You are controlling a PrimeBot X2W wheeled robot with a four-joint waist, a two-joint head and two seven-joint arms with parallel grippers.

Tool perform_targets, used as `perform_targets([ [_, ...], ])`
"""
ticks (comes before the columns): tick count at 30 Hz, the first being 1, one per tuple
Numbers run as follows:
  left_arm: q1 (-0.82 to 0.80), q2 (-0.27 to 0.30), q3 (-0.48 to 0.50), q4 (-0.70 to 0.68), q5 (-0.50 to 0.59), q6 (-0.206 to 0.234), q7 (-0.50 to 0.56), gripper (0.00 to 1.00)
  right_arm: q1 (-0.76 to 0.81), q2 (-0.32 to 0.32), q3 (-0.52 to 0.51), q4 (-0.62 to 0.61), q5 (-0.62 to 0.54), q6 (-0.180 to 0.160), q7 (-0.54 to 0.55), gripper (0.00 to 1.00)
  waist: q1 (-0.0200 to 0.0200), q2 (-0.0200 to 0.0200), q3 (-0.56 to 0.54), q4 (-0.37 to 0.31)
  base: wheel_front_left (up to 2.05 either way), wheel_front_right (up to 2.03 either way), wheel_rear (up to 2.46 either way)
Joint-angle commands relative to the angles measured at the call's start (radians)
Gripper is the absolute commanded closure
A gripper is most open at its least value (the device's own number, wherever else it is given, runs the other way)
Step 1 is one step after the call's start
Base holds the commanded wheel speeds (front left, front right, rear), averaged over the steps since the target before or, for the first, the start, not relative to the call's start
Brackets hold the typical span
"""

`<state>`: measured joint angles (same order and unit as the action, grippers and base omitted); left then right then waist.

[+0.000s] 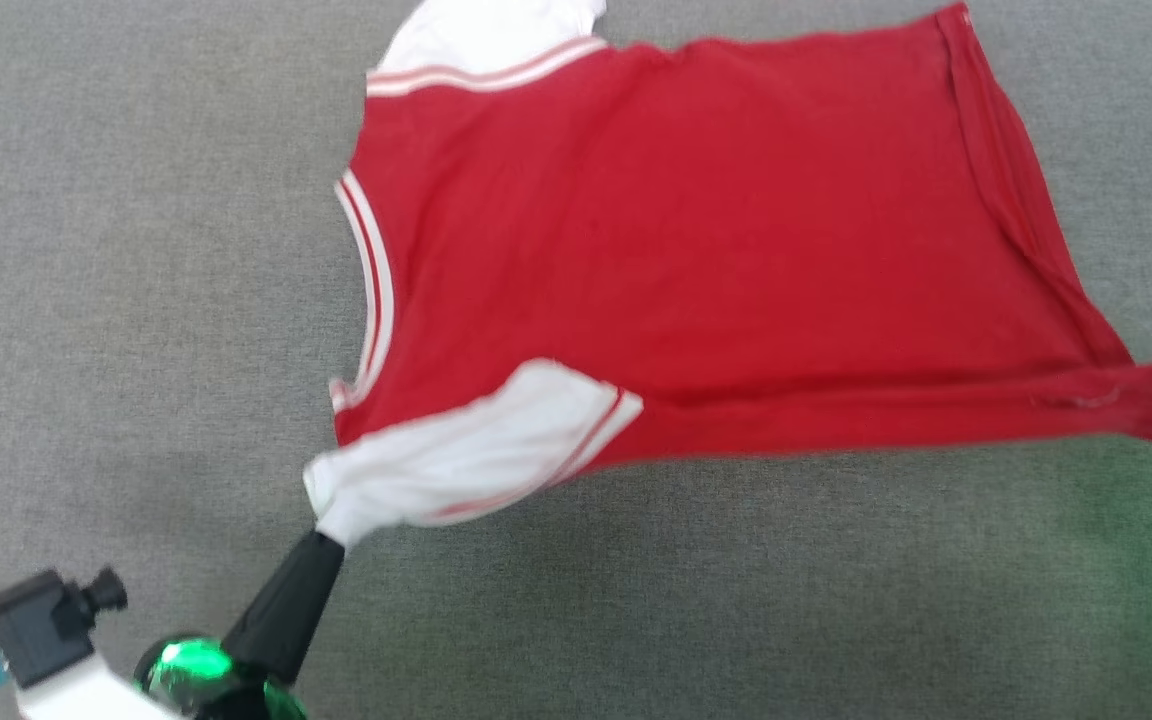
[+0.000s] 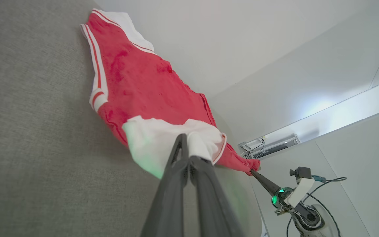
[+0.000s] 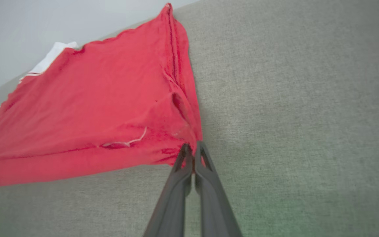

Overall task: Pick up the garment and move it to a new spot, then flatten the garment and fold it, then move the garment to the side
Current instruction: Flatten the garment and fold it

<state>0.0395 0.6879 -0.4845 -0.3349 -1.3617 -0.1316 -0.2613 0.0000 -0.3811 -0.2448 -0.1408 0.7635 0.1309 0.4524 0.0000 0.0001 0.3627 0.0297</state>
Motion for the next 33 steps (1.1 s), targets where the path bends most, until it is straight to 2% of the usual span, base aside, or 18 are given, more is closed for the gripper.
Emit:
perform_targets([
  [1, 0.016, 0.008, 0.005, -0.015, 0.009, 0.002, -0.005, 1.00, 0.018, 0.015, -0.018, -0.030, -0.009, 0.000, 0.013, 1.00, 0.0000, -0.0001, -0.002, -0.001, 0.00, 0.00, 0.00],
  [5, 0.033, 0.023, 0.015, -0.042, 0.019, 0.002, -0.005, 1.00, 0.046, 0.077, -0.065, -0.130, -0.031, 0.000, 0.066, 1.00, 0.0000, -0.0001, -0.006, -0.007, 0.00, 0.00, 0.00],
  [9, -0.055, 0.030, -0.015, -0.031, 0.010, 0.002, 0.000, 1.00, -0.030, 0.117, -0.062, -0.123, -0.046, 0.000, 0.084, 1.00, 0.0000, -0.0001, -0.010, -0.011, 0.00, 0.00, 0.00],
  [13, -0.198, 0.033, -0.056, 0.020, -0.011, 0.002, 0.035, 1.00, -0.147, 0.126, -0.034, -0.029, -0.066, 0.000, 0.082, 1.00, 0.0000, -0.0001, -0.006, -0.016, 0.00, 0.00, 0.00],
  [21, -0.466, -0.005, -0.103, 0.174, -0.094, 0.002, 0.075, 1.00, -0.338, 0.094, 0.016, 0.165, -0.113, 0.000, 0.061, 1.00, 0.0000, -0.0001, 0.016, -0.009, 0.00, 0.00, 0.00],
  [26, -0.546, -0.025, -0.127, 0.322, -0.135, 0.002, 0.093, 1.00, -0.415, 0.093, 0.046, 0.286, -0.110, 0.000, 0.027, 1.00, 0.0000, -0.0001, 0.031, -0.011, 0.00, 0.00, 0.00],
  [33, -0.622, -0.042, -0.200, 0.490, -0.099, 0.002, 0.099, 1.00, -0.456, 0.067, 0.112, 0.389, -0.126, 0.000, -0.041, 1.00, 0.0000, -0.0001, 0.067, -0.011, 0.00, 0.00, 0.00],
])
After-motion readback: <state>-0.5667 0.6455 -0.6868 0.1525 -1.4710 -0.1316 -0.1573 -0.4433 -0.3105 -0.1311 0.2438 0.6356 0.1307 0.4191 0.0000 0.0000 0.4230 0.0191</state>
